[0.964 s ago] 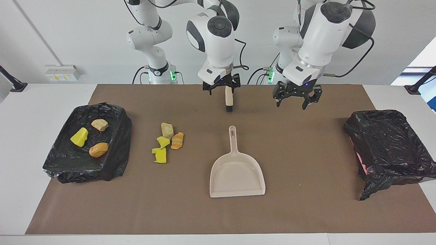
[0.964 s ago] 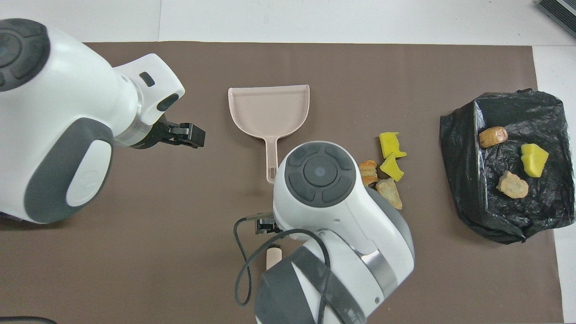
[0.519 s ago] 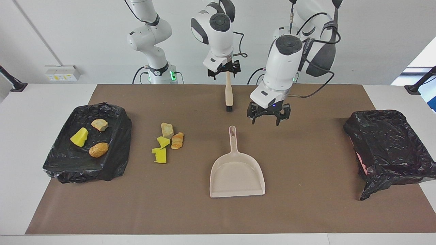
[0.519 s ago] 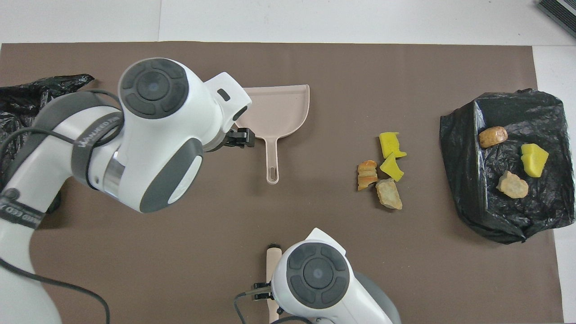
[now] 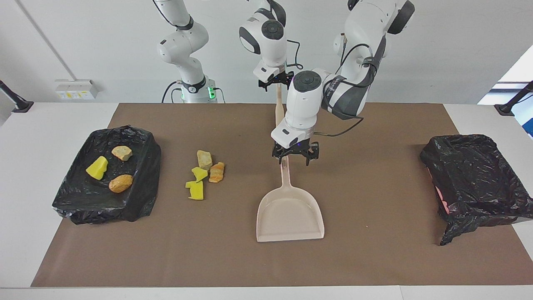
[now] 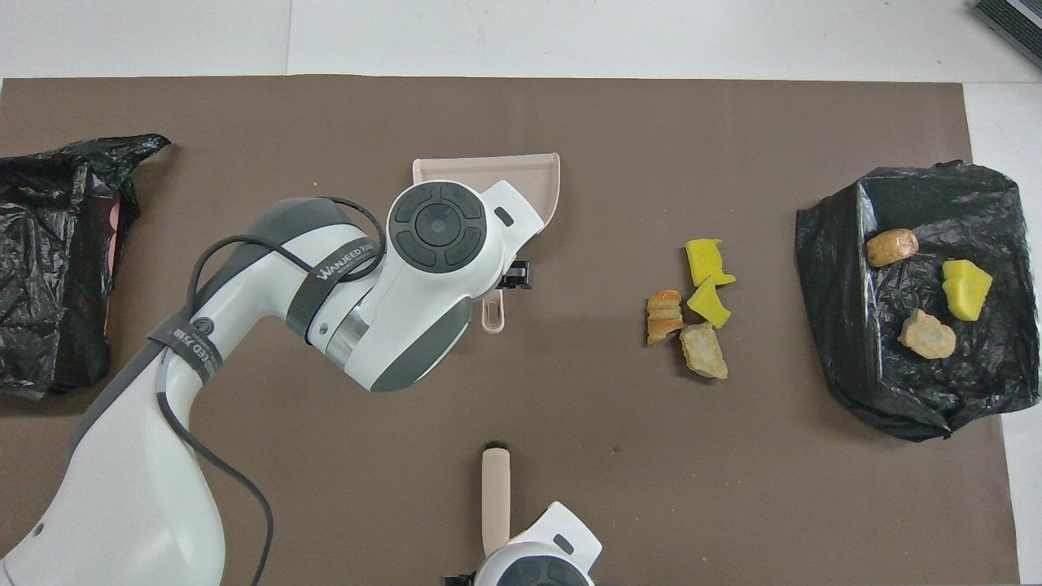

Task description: Sweep and dump trash in bin

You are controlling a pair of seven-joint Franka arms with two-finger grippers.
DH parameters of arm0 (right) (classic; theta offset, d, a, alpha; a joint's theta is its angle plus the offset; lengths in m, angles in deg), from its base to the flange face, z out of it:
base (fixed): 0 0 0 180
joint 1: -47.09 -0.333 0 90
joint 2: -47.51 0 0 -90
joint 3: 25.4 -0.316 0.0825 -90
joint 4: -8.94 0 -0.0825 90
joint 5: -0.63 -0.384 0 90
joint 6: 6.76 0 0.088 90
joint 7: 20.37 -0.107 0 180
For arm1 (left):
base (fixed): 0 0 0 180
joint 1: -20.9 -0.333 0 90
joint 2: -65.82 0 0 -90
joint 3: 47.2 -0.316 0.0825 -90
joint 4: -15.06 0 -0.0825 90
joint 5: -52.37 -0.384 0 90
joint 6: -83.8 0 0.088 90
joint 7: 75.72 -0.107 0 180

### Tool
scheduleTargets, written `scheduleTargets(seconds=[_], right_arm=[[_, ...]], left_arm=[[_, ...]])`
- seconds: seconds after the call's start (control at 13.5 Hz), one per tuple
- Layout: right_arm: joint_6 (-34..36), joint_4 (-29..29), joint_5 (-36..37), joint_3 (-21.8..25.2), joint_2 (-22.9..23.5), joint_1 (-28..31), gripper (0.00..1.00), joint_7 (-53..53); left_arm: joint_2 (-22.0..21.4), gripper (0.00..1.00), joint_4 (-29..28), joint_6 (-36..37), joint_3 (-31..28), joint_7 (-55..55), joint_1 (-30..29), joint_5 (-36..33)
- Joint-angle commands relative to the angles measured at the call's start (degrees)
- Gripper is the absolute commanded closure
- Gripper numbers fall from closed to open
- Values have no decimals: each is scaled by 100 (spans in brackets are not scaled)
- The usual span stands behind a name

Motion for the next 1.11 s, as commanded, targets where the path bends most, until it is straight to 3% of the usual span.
scheduleTargets(seconds=[0.0, 0.15, 0.44, 0.67, 1.04], right_arm=[[-643, -373, -159, 10, 84, -229, 0, -295], [-934, -373, -159, 10, 314, -449, 0, -392], [-952, -373, -159, 18, 349, -432, 0, -392], [-1040, -373, -159, 18, 455, -432, 0, -392], [-1058, -390, -151, 18, 508, -414, 1, -384]], left_arm=[[257, 0, -60, -239, -25, 414, 118, -268], [724, 0, 203, -274, 36, 1213, 259, -1074], [734, 0, 160, -503, 81, 1295, 233, -1078], [751, 22, 152, -642, 81, 1286, 233, -1069], [743, 24, -24, -714, 81, 1277, 224, -1025]])
